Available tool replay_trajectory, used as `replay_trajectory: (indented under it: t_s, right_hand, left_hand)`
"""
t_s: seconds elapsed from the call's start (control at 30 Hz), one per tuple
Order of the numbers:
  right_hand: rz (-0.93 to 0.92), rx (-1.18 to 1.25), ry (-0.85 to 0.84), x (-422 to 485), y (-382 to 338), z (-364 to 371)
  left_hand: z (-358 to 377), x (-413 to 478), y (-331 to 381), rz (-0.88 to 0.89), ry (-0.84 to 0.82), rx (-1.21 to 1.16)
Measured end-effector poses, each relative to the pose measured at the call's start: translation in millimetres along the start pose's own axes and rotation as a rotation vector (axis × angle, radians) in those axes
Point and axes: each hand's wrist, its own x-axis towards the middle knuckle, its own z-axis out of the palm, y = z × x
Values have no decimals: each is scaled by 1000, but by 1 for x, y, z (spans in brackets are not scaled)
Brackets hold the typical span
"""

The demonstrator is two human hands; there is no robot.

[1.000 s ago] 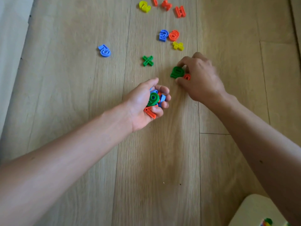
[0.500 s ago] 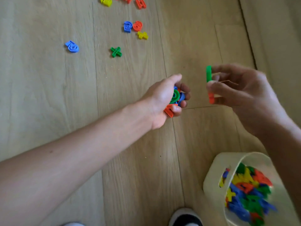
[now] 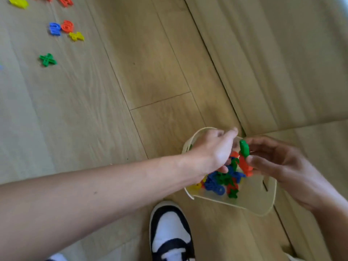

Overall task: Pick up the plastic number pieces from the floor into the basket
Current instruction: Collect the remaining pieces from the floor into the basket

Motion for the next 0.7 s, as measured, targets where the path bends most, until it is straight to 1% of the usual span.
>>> replay_trajectory:
  t_s: [0.07, 0.17, 0.27, 0.37, 0.43, 0.53, 0.63, 0.7]
  right_hand:
    - [12, -116, 6, -1, 4, -1]
    - [-14, -222, 67, 5, 7, -4]
    - [-93, -239, 57, 19, -3, -3]
    - [-249, -266, -48, 36, -34, 12]
    - [-334, -272, -77, 53, -59, 25]
    - [-397, -153, -141, 89, -87, 46]
    - [-388, -36, -208, 135, -106, 81]
    - [-353, 57, -216, 167, -119, 112]
  left_hand:
    - [0, -3, -10, -15, -100, 83]
    - [-3, -8, -11, -23, -227, 111]
    - [-7, -14, 4, -40, -227, 149]
    - [-19, -20, 26, 37, -163, 86]
    - [-39, -25, 42, 81, -58, 51]
    - [-86, -35, 57, 110, 184, 31]
    - [-144, -52, 62, 123, 430, -4]
    - [-185, -64, 62, 127, 602, 13]
